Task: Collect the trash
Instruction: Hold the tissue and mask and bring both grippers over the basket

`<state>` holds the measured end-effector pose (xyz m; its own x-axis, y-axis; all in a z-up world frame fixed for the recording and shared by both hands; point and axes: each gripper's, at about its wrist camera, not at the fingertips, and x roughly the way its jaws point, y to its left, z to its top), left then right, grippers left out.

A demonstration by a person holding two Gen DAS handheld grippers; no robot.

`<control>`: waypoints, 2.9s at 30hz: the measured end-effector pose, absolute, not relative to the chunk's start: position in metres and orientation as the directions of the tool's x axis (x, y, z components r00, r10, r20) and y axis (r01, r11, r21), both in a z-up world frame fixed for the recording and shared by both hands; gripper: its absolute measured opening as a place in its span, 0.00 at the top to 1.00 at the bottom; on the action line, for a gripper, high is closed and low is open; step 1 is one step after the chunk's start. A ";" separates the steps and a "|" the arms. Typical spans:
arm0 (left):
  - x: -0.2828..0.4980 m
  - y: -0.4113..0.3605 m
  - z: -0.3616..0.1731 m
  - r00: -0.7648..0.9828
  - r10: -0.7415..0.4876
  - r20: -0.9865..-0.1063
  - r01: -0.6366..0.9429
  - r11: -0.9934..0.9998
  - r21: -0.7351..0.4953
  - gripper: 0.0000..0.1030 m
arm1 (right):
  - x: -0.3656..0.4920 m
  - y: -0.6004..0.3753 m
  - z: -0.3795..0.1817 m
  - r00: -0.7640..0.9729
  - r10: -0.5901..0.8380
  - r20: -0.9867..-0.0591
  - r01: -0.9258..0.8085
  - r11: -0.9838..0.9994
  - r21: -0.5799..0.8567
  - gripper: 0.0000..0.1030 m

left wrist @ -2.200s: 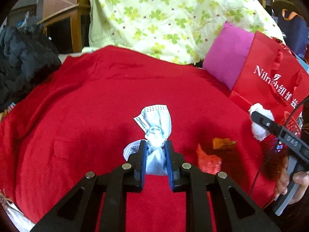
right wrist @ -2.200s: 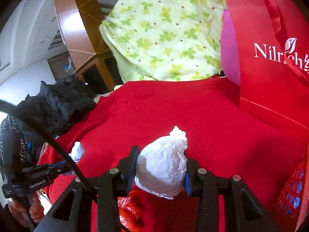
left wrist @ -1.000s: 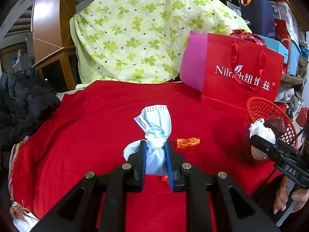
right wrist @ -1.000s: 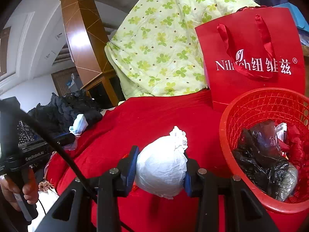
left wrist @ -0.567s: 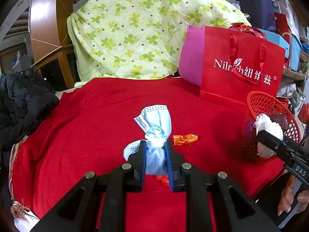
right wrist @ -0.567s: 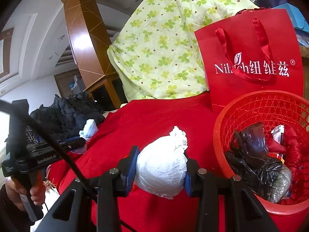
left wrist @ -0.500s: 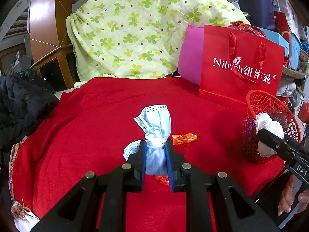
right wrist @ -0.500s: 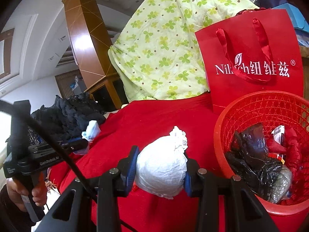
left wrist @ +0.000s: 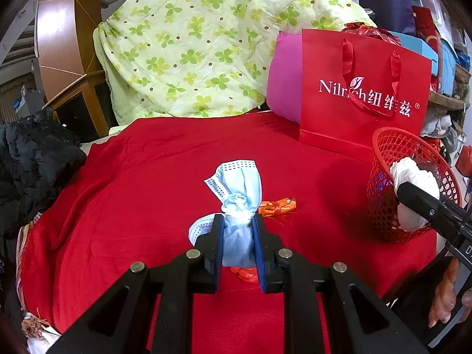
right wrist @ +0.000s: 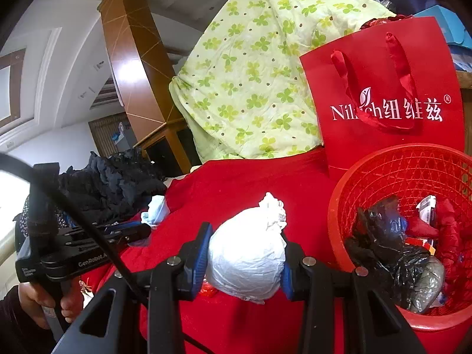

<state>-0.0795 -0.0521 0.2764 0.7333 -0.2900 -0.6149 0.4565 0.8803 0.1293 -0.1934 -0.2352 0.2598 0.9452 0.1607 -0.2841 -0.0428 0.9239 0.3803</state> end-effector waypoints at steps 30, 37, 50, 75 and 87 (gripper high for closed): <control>-0.080 -0.056 0.271 0.711 -0.306 -0.634 0.493 0.859 0.138 0.81 | -0.200 -0.237 0.263 0.953 0.148 -0.263 -0.035 0.920 0.389 0.59; -0.080 -0.058 0.266 0.703 -0.303 -0.643 0.495 0.858 0.136 0.81 | -0.200 -0.239 0.262 0.953 0.151 -0.264 -0.037 0.919 0.392 0.58; -0.073 -0.062 0.259 0.687 -0.290 -0.666 0.488 0.864 0.127 0.81 | -0.198 -0.239 0.263 0.949 0.152 -0.275 -0.036 0.922 0.385 0.58; -0.077 -0.078 0.255 0.683 -0.280 -0.675 0.502 0.851 0.154 0.81 | -0.205 -0.245 0.269 0.960 0.166 -0.226 -0.066 0.917 0.394 0.57; -0.083 -0.087 0.261 0.684 -0.295 -0.668 0.524 0.835 0.167 0.81 | -0.212 -0.249 0.269 0.967 0.160 -0.200 -0.067 0.911 0.406 0.57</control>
